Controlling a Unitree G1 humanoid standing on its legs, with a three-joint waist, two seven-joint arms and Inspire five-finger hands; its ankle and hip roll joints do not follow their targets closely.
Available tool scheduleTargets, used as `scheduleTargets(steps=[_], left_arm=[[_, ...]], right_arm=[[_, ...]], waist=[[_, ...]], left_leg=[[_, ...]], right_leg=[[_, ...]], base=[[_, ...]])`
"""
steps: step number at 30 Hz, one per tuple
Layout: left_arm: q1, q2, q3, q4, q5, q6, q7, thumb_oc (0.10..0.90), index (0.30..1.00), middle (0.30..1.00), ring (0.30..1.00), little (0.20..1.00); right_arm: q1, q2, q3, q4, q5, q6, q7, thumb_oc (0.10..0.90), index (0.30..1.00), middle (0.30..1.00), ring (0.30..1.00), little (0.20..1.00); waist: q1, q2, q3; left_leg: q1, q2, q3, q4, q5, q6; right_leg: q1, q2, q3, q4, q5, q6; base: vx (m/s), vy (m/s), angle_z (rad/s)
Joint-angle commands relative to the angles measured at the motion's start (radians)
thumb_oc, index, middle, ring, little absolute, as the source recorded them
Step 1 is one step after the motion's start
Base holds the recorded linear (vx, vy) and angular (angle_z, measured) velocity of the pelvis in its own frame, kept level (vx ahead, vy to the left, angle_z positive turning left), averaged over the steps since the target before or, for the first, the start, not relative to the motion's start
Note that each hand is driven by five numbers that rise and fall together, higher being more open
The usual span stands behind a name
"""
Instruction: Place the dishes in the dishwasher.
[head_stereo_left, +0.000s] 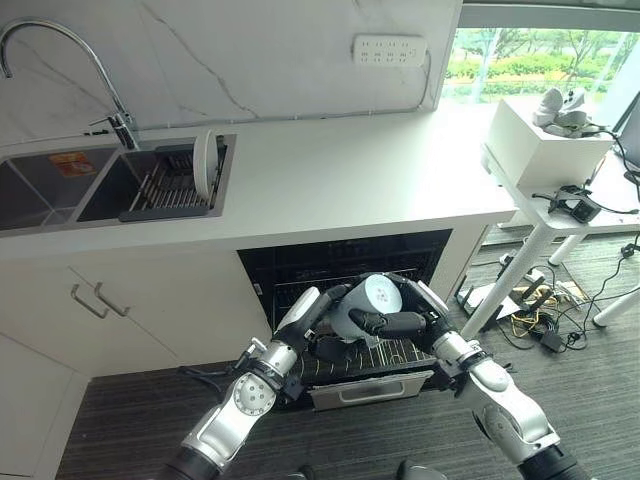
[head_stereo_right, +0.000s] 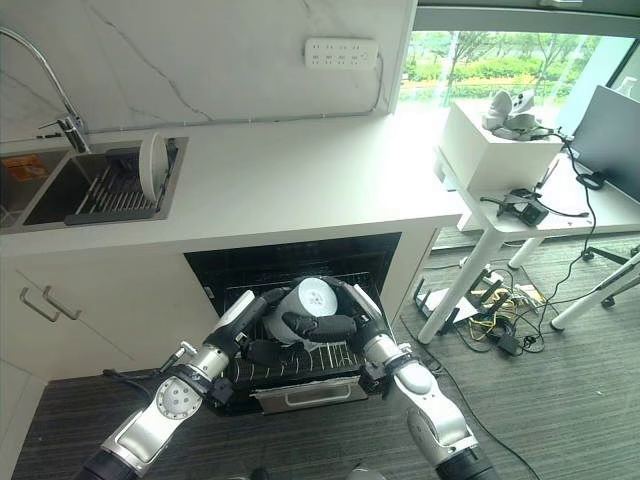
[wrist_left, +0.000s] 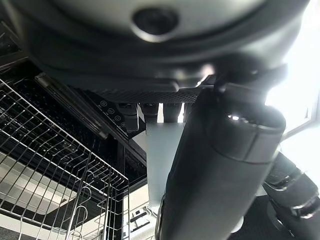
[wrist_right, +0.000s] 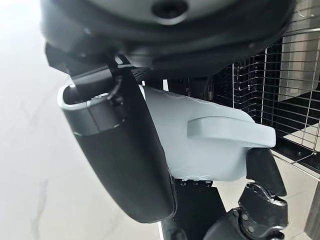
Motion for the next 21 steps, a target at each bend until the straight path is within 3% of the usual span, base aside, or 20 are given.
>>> scheduleTargets(steps=[1, 9, 21], left_arm=[[-0.077, 0.026, 0.084, -0.108, 0.021, -0.08, 0.141, 0.8, 0.9, 0.9, 0.9, 0.9], [-0.066, 0.038, 0.111, -0.108, 0.021, -0.059, 0.159, 0.8, 0.9, 0.9, 0.9, 0.9], [-0.062, 0.045, 0.121, -0.1, 0.022, -0.049, 0.168, 0.8, 0.9, 0.9, 0.9, 0.9]], right_arm=[[-0.043, 0.033, -0.168, -0.063, 0.095, -0.177, -0.068, 0.4, 0.3, 0.3, 0.3, 0.3], [-0.009, 0.023, -0.281, -0.031, 0.127, -0.222, -0.096, 0.4, 0.3, 0.3, 0.3, 0.3], [-0.011, 0.019, -0.315, -0.011, 0.144, -0.222, -0.103, 0.4, 0.3, 0.3, 0.3, 0.3]], waist=[[-0.012, -0.003, -0.024], [-0.026, -0.001, -0.022], [-0.019, 0.0, -0.021]], left_leg=[[0.048, 0.008, 0.061, 0.064, -0.167, 0.014], [0.048, 0.013, 0.073, 0.064, -0.167, 0.011], [0.042, 0.014, 0.069, 0.064, -0.165, 0.009]], right_leg=[[0.043, 0.052, 0.066, 0.003, -0.094, 0.029], [0.041, 0.051, 0.064, 0.003, -0.093, 0.032], [0.039, 0.048, 0.054, 0.003, -0.095, 0.034]], base=[[0.0, 0.0, 0.0], [0.0, 0.0, 0.0], [0.0, 0.0, 0.01]])
